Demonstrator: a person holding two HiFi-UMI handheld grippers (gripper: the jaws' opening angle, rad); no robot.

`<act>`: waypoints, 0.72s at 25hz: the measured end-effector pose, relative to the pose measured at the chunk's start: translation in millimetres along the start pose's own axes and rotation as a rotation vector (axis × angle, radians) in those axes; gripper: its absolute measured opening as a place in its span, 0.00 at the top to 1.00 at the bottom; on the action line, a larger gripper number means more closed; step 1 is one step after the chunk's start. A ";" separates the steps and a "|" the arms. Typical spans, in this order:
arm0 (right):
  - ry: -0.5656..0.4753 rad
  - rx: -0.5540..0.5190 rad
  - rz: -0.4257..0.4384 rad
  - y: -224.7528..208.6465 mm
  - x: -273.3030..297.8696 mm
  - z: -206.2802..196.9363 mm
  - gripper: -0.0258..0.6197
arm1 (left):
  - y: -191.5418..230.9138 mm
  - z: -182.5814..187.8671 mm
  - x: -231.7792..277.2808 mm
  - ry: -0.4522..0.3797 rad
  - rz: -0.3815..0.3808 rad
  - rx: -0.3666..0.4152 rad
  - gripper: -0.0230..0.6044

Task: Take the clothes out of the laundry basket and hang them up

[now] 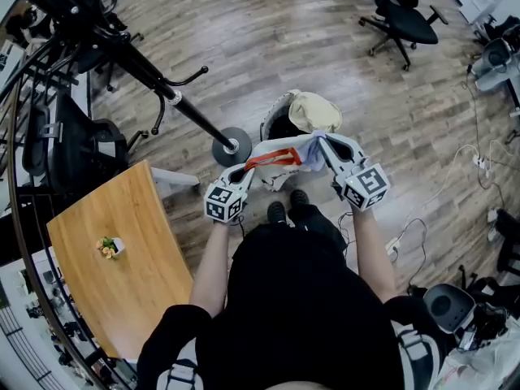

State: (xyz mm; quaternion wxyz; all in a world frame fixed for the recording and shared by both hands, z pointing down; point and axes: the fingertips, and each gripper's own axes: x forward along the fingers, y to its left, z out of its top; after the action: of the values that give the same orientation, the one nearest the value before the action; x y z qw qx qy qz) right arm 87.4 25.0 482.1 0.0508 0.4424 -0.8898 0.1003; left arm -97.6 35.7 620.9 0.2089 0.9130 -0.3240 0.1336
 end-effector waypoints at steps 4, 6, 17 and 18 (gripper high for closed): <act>0.015 0.013 -0.030 -8.7 -3.2 -8.5 0.92 | 2.0 32.5 -11.7 -0.059 0.016 0.022 0.92; 0.037 0.011 -0.047 -14.8 -3.8 -15.0 0.92 | -0.1 53.9 -16.4 -0.095 0.021 0.041 0.92; 0.211 0.063 -0.087 -50.6 -10.3 -104.8 0.92 | -16.7 163.3 -50.9 -0.288 0.088 0.139 0.92; 0.225 0.070 -0.083 -53.3 -9.8 -111.2 0.92 | -17.9 168.9 -53.3 -0.296 0.097 0.145 0.92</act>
State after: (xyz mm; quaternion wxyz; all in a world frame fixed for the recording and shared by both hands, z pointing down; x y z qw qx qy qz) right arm 136.0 26.1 595.8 0.1390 0.4663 -0.8553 0.1778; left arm -107.8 -2.2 447.3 0.0856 0.9187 -0.3844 0.0308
